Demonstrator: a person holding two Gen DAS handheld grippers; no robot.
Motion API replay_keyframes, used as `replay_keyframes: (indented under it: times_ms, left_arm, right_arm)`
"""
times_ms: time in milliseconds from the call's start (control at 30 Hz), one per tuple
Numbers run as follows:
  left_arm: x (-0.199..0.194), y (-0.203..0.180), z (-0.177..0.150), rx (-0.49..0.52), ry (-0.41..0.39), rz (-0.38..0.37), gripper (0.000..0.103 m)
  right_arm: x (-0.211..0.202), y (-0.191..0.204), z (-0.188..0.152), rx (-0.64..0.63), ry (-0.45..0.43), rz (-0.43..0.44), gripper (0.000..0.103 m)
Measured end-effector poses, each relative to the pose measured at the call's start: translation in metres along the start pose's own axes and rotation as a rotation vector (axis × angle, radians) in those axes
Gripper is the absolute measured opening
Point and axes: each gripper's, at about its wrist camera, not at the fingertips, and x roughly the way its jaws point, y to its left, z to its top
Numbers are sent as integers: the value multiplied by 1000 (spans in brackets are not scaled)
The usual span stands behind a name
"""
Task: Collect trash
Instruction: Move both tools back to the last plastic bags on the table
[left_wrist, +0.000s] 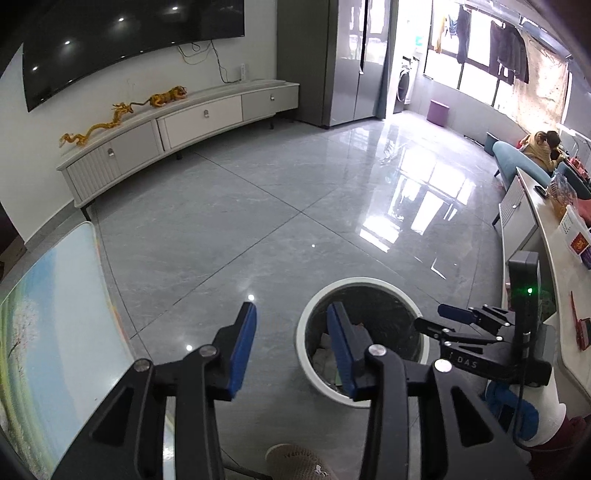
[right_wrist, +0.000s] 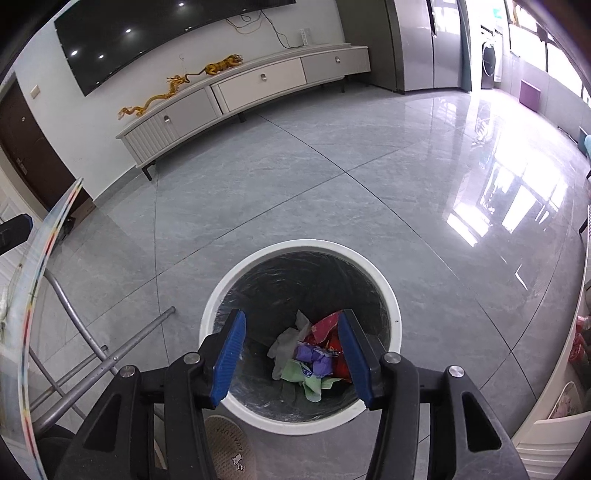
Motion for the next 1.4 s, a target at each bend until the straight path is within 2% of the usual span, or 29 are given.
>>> replay_keyframes:
  times_ms: [233, 500, 567, 600, 1067, 1400]
  left_arm:
    - [-57, 43, -28, -39, -30, 125, 38]
    - [-124, 111, -74, -166, -67, 271, 39]
    - [-140, 126, -88, -199, -77, 301, 42]
    - [-150, 135, -95, -223, -81, 314, 47]
    - [-246, 236, -195, -460, -150, 477, 66]
    - [-270, 296, -261, -612, -133, 524, 67]
  right_arm:
    - [-18, 31, -6, -45, -25, 46, 50]
    - [-50, 78, -2, -120, -80, 98, 50]
    - [-59, 89, -3, -133, -96, 109, 50]
    - [-64, 95, -3, -140, -106, 115, 50]
    - [-113, 196, -5, -270, -173, 197, 50]
    - [-98, 275, -21, -398, -101, 240, 53]
